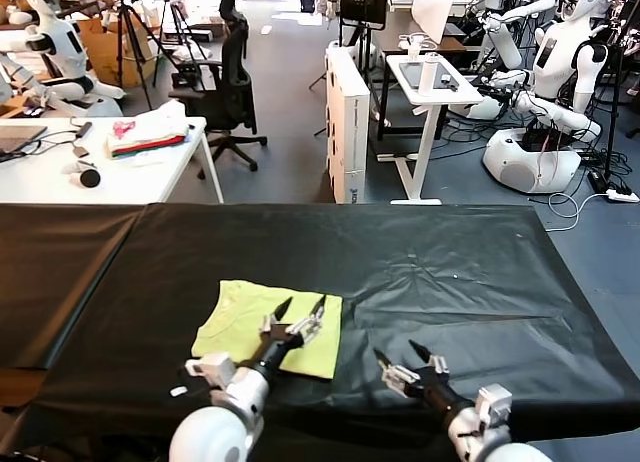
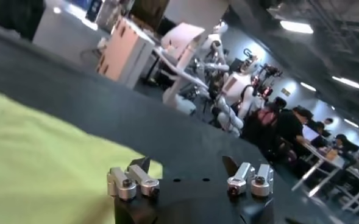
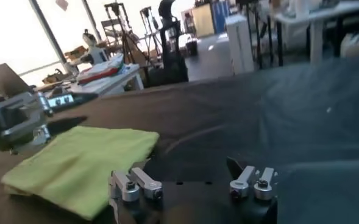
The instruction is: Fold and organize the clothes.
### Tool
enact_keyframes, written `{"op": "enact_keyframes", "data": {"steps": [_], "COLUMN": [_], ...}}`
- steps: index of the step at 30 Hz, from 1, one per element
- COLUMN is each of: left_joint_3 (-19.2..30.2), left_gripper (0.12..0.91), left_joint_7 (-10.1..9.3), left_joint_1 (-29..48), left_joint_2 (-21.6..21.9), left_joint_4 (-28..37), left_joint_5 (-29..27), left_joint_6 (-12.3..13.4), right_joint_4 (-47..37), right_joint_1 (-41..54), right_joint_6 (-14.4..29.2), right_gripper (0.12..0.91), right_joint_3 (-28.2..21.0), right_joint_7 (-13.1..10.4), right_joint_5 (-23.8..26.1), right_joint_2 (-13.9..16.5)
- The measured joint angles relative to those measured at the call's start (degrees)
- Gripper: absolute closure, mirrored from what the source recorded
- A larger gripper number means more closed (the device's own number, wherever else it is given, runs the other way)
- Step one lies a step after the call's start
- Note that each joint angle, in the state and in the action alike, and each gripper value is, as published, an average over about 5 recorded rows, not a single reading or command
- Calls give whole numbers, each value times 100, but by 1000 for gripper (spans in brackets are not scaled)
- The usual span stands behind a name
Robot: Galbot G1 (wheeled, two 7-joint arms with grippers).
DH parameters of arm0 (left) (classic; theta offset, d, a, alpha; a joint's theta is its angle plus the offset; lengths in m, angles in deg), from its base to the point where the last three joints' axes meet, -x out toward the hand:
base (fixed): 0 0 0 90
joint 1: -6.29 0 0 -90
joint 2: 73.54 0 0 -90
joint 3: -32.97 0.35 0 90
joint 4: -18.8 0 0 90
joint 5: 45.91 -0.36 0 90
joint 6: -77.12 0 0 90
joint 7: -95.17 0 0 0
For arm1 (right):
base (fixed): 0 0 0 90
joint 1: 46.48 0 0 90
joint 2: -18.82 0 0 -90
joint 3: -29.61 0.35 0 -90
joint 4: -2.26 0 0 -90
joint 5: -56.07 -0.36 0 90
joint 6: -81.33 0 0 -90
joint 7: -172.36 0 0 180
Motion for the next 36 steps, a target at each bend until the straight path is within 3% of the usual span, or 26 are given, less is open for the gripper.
{"op": "enact_keyframes", "data": {"steps": [6, 17, 19, 29, 32, 36], "left_joint_3": [-337, -764, -874, -1458, -1558, -1655], "left_gripper": [123, 123, 123, 123, 123, 123], "left_joint_7": [-2, -11, -12, -18, -10, 1], "left_joint_1": [-114, -178, -166, -214, -244, -238], "left_joint_2": [74, 51, 55, 86, 80, 94], "left_joint_4": [-61, -124, -144, -215, -214, -176], "left_joint_5": [-58, -39, 13, 255, 256, 269], "left_joint_6": [32, 57, 61, 68, 77, 82], "right_joint_4": [-384, -942, -996, -1102, -1114, -1190], "right_joint_1": [840, 1699, 1759, 1849, 1845, 1917], "right_joint_6": [-394, -517, -514, -482, -475, -528], "right_gripper": [118, 146, 223, 824, 865, 862], "right_joint_3": [-549, -1364, -1445, -1503, -1379, -1114], "right_joint_7": [-159, -112, -53, 72, 51, -47], "right_joint_5": [-471, -591, -594, -609, -609, -528], "right_joint_2": [-201, -466, -480, -452, -389, -277]}}
